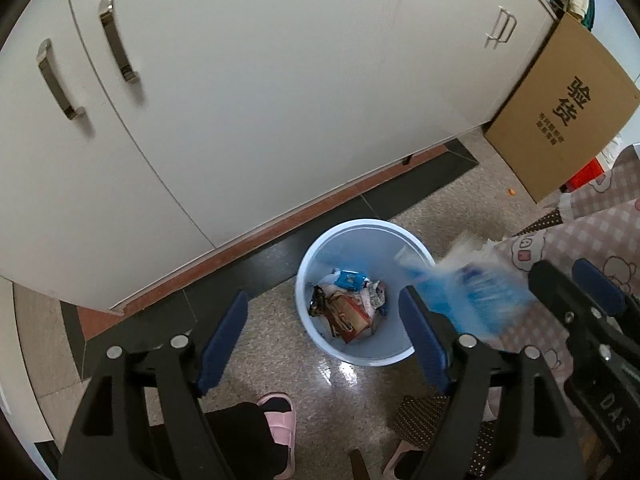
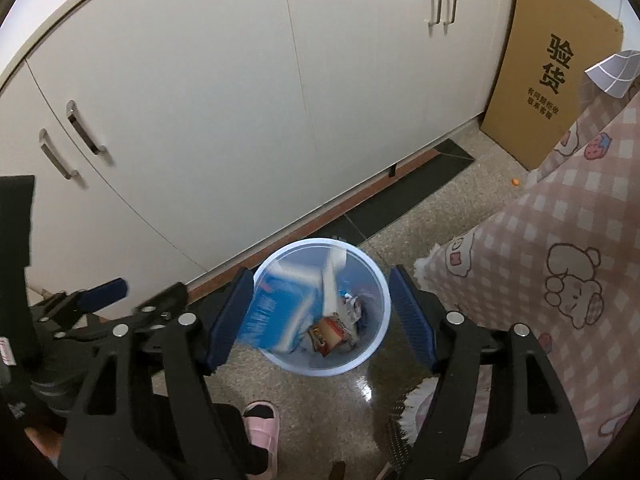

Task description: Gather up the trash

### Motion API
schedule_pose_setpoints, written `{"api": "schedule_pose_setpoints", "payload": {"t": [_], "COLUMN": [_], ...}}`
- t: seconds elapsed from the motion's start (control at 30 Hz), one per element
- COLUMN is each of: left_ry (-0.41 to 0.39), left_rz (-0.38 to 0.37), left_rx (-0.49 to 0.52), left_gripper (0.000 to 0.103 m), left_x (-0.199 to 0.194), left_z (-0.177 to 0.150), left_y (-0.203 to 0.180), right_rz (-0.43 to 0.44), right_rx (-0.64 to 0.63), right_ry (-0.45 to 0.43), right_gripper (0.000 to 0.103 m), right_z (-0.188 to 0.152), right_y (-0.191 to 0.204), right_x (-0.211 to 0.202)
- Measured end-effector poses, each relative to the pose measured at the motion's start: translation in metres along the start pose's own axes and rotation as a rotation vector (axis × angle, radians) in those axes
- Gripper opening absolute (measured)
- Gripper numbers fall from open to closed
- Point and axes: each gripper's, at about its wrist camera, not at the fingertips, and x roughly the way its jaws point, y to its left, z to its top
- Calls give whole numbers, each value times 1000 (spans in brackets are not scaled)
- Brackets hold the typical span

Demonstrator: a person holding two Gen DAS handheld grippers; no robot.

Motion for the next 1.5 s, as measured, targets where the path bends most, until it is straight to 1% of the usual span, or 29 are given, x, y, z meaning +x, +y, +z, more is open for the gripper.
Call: {"api": "schedule_pose_setpoints", "payload": {"t": [0.13, 0.27, 0.37, 0.43, 0.5, 0.63, 0.7, 0.83, 0.97, 1.1, 1.33, 1.5], "left_ry": [-19, -53, -106, -153, -211, -302, -348, -437, -517, -591, -670, -731], "left_rz": [4, -18, -31, -39, -30, -47, -57, -87, -130, -194, -275, -308], "left_rx": [4, 3, 22, 43, 63, 90, 103, 146, 204, 249, 378, 416], "left_gripper": [76, 76, 76, 76, 76, 77, 79, 82, 82, 85, 92, 93], "left_x": [-12, -36, -64, -88, -115, -163, -187, -237, -284, -326, -386, -414], "left_z": [-1, -1, -2, -4, -6, -14, -20, -35, -55, -79, -121, -147], "left_y": [2, -2, -9, -14, -18, -23, -27, -39, -55, -67, -93, -105], "right_rz": [-8, -29, -36, -46, -54, -57, -64, -91, -124, -165, -244, -272], "right_rx": [5, 11, 9, 4, 1, 12, 18, 37, 70, 110, 170, 212], "right_ry": [3, -22, -58, -88, -135, -215, -246, -321, -384, -455, -572, -622], "right_gripper": [70, 70, 70, 72, 73, 77, 77, 81, 84, 90, 94, 94], "right_z": [-3, -4, -3, -3, -4, -8, -12, -29, -49, -74, -115, -142], "right_y": [-1, -1, 1, 4, 6, 6, 5, -4, -15, -27, -43, -55], "right_x": [-7, -31, -60, -81, -110, -162, -184, -239, -290, -341, -415, -453]}}
